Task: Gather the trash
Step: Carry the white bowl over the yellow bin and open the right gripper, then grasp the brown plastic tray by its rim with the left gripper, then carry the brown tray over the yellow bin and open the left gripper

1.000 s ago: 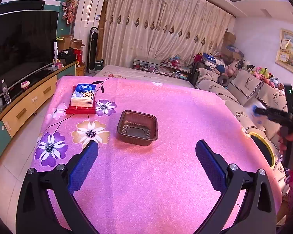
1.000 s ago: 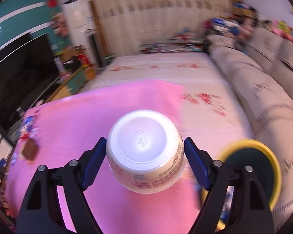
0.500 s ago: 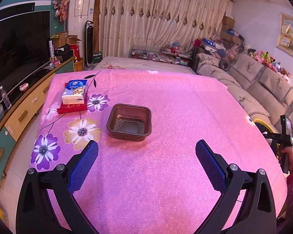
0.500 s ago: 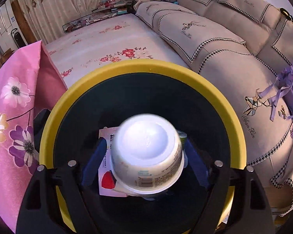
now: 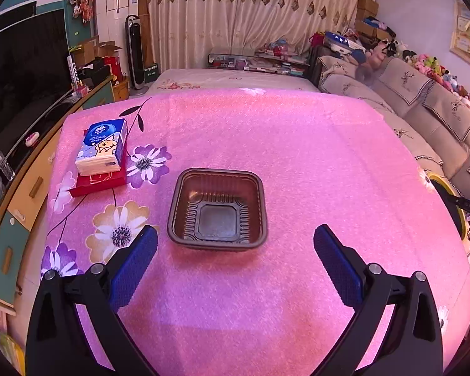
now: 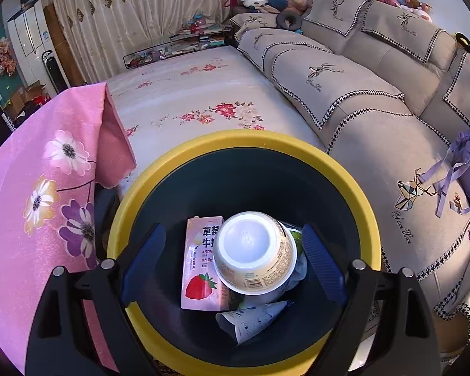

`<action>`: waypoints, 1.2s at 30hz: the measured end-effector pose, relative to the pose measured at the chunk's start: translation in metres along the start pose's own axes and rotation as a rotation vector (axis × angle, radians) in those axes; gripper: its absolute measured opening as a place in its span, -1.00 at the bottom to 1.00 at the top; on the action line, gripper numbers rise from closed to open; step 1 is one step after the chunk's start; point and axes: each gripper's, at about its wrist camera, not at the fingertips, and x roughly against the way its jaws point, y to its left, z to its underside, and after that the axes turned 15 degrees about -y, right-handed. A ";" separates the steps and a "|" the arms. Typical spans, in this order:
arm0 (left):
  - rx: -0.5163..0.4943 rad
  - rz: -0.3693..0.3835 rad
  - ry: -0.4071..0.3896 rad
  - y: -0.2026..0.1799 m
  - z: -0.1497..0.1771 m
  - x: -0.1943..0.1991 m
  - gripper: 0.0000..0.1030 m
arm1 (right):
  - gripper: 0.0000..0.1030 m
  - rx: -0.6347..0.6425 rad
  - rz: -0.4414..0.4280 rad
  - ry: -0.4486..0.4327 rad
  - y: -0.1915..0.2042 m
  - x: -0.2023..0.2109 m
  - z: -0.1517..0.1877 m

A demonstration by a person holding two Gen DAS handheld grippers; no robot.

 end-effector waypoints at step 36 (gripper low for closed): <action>-0.166 0.186 0.002 -0.109 -0.040 -0.004 0.36 | 0.63 -0.057 -0.107 -0.046 -0.011 0.045 0.011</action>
